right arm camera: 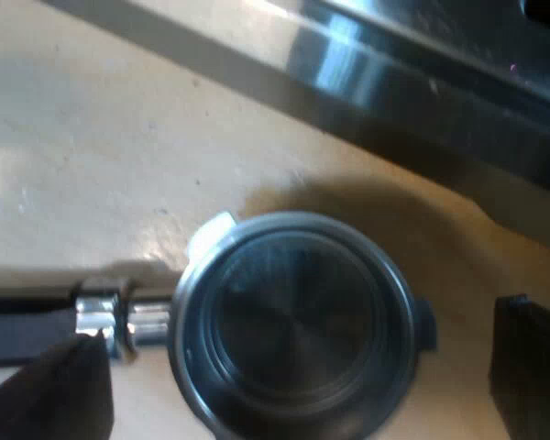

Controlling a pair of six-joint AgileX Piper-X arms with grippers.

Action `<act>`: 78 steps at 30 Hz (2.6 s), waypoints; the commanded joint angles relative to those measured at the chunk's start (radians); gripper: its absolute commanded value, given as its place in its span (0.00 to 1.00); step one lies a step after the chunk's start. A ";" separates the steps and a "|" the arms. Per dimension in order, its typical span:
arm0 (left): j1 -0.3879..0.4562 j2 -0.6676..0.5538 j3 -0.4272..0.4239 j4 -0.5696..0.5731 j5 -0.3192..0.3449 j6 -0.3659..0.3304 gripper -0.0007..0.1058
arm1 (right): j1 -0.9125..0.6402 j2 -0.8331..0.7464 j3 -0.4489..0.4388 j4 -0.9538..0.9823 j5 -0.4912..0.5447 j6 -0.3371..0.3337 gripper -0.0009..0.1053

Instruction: Put the handle in the coffee machine

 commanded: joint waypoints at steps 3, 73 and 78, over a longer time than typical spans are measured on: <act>-0.001 -0.002 -0.002 -0.013 -0.007 -0.010 0.70 | -0.002 0.025 -0.008 -0.028 0.000 -0.019 0.80; -0.001 -0.002 -0.002 -0.004 0.150 0.120 0.70 | 0.000 -0.215 -0.006 0.236 -0.057 0.130 0.01; -0.001 -0.002 -0.002 -0.004 0.161 0.178 0.70 | 0.000 -0.250 -0.006 0.238 -0.057 0.146 0.01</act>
